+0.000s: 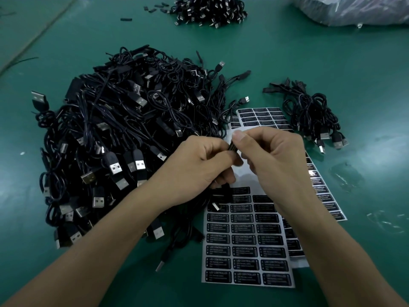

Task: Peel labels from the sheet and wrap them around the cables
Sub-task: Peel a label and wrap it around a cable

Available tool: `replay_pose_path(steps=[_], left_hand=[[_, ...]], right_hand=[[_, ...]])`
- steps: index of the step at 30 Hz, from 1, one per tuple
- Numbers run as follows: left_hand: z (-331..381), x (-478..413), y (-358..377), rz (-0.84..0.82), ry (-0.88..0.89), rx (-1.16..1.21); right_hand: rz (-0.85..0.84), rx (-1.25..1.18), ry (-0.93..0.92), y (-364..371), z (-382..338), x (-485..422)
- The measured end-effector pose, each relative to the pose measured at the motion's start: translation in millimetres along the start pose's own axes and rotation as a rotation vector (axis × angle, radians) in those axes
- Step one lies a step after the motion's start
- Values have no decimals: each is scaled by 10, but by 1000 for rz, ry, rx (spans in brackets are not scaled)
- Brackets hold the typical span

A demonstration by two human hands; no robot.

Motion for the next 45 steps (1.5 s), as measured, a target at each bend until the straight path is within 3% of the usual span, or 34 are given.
replay_pose_path(steps=[7, 10, 13, 17, 22, 26, 32, 37, 39, 45], left_hand=[[270, 83, -269, 232, 163, -171], [343, 166, -525, 391, 188, 21], [294, 215, -695, 469, 138, 232], [272, 213, -733, 461, 99, 361], [255, 218, -729, 480, 86, 445], [254, 206, -721, 469, 90, 500], [250, 274, -874, 546, 127, 523], [220, 306, -945, 605, 109, 544], [220, 321, -974, 629, 114, 544], [194, 326, -1006, 660, 126, 566]], right_hand=[[-8, 45, 25, 31, -2, 53], [-209, 78, 122, 254, 60, 107], [-402, 188, 104, 529, 53, 218], [-356, 102, 55, 592, -33, 233], [-426, -64, 100, 731, -42, 280], [-289, -34, 88, 620, -60, 222], [-119, 87, 36, -191, -218, -15], [344, 353, 115, -1354, -23, -307], [455, 482, 150, -1606, 16, -415], [420, 658, 275, -1655, 169, -748]])
Point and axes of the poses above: each hand's wrist, its own x-axis away from the middle knuckle, its own y-axis out of the palm, z = x × y, the point moved 10 cm from there along -x, towards the middle knuckle, and after that the axes turned 5 degrees about -z, right-handed, at the moved point
